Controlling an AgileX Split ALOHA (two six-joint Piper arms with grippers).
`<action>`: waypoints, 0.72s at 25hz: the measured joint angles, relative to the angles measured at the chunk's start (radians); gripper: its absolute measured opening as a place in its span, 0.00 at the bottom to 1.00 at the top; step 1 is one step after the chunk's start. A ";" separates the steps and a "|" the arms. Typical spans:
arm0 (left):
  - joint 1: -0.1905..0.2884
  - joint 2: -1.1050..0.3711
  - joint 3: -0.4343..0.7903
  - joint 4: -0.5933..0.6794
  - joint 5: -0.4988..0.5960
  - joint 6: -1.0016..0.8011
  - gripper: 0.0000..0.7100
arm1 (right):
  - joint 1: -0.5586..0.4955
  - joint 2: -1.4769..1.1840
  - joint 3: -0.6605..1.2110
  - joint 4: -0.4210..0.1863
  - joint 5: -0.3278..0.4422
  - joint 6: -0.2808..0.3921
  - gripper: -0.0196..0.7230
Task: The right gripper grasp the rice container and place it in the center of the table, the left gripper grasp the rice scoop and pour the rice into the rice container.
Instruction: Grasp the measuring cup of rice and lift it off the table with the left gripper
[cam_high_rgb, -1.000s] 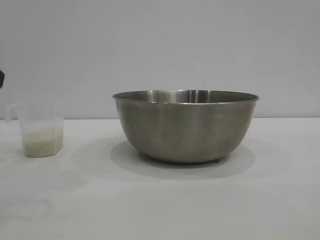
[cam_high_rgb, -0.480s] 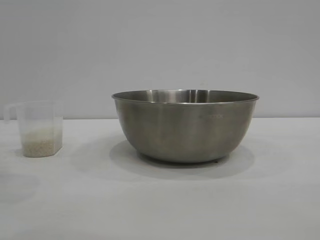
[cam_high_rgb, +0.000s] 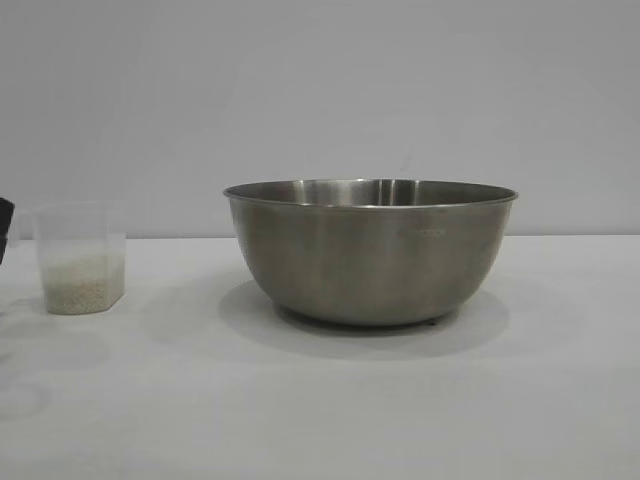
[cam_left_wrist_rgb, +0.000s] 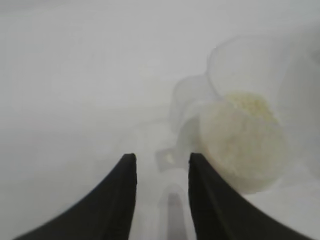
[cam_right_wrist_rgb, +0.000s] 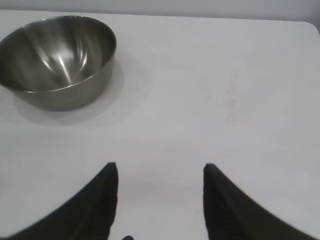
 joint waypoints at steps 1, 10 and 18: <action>0.000 0.013 -0.004 0.000 -0.002 0.000 0.28 | 0.000 0.000 0.000 0.000 0.000 0.000 0.52; 0.000 0.063 -0.054 0.000 -0.002 0.000 0.28 | 0.000 0.000 0.000 0.000 0.000 0.000 0.52; 0.000 0.103 -0.144 0.007 -0.006 0.002 0.28 | 0.000 0.000 0.000 0.000 0.000 0.000 0.39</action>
